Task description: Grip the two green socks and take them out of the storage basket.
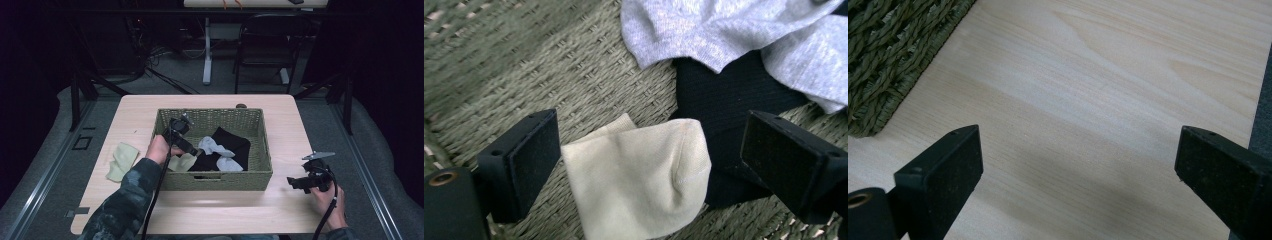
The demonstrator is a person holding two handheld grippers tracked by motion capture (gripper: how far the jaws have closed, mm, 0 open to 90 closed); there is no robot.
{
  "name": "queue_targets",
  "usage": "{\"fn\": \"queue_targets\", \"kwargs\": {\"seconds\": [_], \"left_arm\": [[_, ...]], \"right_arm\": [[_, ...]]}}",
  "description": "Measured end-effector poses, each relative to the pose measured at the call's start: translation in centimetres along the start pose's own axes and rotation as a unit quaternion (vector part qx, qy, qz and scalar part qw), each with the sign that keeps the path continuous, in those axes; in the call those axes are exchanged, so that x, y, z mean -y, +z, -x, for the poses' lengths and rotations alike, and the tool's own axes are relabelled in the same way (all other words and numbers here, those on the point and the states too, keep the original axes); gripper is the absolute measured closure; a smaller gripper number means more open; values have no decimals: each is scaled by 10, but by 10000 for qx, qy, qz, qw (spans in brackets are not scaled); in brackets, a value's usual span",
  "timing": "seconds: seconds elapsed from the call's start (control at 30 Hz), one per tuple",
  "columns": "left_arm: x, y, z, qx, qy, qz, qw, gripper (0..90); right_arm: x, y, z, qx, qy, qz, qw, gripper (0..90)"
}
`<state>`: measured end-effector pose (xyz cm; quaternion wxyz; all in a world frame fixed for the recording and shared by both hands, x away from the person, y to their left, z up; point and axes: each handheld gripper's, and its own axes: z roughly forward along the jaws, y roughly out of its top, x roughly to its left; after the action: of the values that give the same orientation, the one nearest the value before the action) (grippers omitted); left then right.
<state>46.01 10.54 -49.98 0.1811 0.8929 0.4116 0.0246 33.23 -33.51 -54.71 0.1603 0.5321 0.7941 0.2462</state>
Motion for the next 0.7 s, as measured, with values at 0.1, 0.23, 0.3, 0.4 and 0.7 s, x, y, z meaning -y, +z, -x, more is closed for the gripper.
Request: {"fn": "queue_targets", "kwargs": {"seconds": [0.1,0.23,0.3,0.4,0.7], "left_arm": [[0,7,2,23,5,-111,9999,102],[1,15,3,60,28,-214,9997,116],[1,17,3,100,-4,-237,9997,128],[1,23,4,92,98,-463,9988,146],[0,29,4,12,91,-699,9975,385]], "right_arm": [[0,0,0,4,-1,1,10000,43],[0,0,0,2,-2,4,10000,43],[0,0,0,4,-2,3,10000,43],[0,0,0,-15,7,13,10000,43],[0,0,0,-12,14,17,10000,43]]}}
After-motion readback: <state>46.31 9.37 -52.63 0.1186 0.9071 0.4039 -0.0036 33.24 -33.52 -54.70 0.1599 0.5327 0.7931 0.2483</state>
